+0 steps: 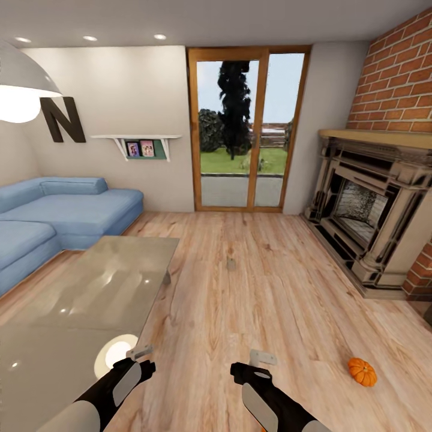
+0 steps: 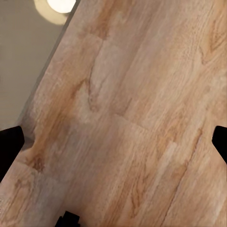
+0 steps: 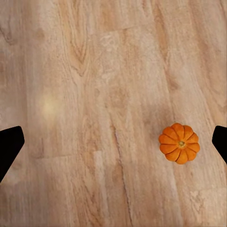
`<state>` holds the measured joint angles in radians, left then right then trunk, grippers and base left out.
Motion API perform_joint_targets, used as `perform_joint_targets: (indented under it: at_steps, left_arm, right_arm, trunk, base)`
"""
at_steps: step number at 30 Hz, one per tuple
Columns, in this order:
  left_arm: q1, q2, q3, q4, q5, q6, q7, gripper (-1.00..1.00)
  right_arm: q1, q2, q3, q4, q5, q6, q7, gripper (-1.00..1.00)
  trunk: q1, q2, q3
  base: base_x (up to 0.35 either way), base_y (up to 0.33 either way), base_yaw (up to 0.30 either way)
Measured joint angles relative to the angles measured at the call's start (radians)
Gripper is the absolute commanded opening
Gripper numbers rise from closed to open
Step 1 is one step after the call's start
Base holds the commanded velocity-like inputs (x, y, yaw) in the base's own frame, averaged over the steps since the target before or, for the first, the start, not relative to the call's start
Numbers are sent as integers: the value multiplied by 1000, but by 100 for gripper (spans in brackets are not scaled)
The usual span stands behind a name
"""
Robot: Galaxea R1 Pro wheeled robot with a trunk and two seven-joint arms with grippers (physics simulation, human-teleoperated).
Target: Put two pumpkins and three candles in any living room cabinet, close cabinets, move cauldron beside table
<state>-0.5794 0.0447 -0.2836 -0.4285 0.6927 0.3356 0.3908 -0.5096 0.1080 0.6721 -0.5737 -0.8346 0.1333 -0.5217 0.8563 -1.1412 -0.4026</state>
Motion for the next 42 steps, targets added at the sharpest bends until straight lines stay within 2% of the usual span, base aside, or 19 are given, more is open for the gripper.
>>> perform_joint_targets:
  at_steps: [9, 24, 42]
  left_arm:
    - [0, 0, 0, 0, 0, 0, 0, 100]
    - [0, 0, 0, 0, 1, 0, 0, 100]
    - [0, 0, -1, 0, 1, 0, 0, 100]
  right_arm:
    - [0, 0, 1, 0, 0, 0, 0, 100]
    - [0, 0, 1, 0, 0, 0, -1, 100]
    - [0, 0, 1, -1, 0, 0, -1, 100]
  trunk:
    - [0, 0, 0]
    - [0, 0, 0]
    - [0, 0, 0]
  base:
    - [15, 146, -104]
    - [129, 91, -8]
    - [22, 20, -14]
